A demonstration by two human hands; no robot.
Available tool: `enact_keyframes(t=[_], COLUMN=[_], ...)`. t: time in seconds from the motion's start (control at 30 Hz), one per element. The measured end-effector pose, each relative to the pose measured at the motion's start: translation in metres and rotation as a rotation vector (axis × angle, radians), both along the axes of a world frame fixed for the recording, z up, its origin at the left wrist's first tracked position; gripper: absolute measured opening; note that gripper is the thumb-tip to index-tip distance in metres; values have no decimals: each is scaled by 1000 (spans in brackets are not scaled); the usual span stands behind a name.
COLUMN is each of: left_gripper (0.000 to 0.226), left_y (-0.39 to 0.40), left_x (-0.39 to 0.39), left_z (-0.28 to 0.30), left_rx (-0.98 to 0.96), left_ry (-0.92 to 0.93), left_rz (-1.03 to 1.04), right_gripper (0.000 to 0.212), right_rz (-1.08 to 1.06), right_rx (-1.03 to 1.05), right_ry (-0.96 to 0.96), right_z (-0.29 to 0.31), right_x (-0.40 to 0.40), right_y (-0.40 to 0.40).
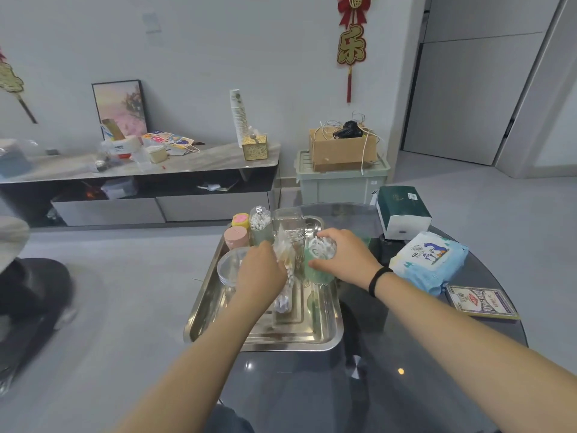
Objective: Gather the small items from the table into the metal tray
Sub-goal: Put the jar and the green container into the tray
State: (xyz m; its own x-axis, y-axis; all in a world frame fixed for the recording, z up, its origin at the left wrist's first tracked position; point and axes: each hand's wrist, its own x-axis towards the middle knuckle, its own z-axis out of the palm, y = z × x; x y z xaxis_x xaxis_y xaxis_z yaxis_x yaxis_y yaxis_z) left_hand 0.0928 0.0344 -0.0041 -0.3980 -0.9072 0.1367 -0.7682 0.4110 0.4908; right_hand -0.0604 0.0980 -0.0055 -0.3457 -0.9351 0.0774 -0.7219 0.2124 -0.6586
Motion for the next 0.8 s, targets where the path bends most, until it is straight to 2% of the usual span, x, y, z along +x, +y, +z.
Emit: enact_keyframes(t=[0.07, 0.33, 0.5, 0.57, 0.73, 0.8], left_gripper=[11, 16, 10, 15, 38, 45], left_y=[2, -11, -31, -40, -59, -61], left_x=[-1, -45, -98, -103, -116, -119], left_z=[-2, 15, 15, 8, -13, -16], left_rx=[30, 9, -69, -93, -160, -178], left_ry=[60, 247, 253, 159, -253, -352], left_rz=[-25, -96, -72, -24, 45, 52], right_gripper=[65, 62, 65, 66, 67, 67], right_rz=[-31, -201, -195, -191, -162, -144], right_rx=[-17, -109, -142, -121, -69, -63], right_ry=[0, -28, -108, -95, -67, -62], right_z=[1, 8, 7, 5, -3, -7], right_x=[0, -36, -62, -65, -81, -84], right_y=[1, 16, -1, -9, -20, -20])
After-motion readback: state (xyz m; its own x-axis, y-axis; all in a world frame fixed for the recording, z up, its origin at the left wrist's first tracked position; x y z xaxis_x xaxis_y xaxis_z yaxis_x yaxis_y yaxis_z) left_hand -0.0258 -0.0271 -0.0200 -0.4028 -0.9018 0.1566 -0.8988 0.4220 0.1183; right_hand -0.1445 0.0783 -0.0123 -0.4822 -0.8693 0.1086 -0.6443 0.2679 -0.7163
